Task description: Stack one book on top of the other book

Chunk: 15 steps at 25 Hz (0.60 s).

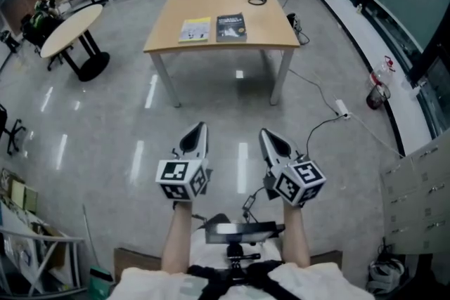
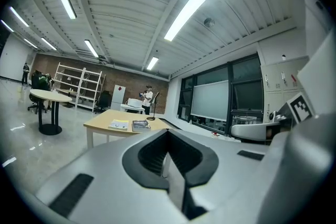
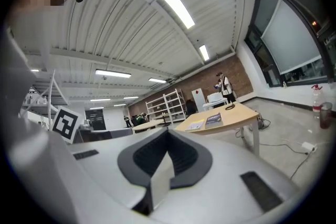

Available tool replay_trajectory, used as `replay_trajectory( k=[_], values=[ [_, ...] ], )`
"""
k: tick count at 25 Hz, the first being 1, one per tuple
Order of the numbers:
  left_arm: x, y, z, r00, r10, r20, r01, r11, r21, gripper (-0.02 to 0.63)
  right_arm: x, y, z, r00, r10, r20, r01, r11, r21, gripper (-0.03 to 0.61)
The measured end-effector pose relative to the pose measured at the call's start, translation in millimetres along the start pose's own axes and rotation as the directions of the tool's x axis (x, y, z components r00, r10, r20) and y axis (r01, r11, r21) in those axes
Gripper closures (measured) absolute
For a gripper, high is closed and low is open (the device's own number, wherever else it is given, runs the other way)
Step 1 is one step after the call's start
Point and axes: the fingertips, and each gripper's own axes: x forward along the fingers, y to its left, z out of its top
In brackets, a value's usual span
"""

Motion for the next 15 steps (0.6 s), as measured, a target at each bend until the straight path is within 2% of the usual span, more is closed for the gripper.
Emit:
replay_trajectory(
  k=[8,15],
  values=[
    [40,25,0,1.000,0.018,-0.018,-0.018,1.000,-0.004,0.620,40,-33,-8,0.999,0.003,-0.036,-0.001,0.999,0.043,0.583],
    [151,75,8,1.000,-0.016,-0.012,0.016,1.000,0.001,0.620,141,-94,-1,0.999,-0.007,-0.041,0.009,0.999,0.033,0.583]
  ],
)
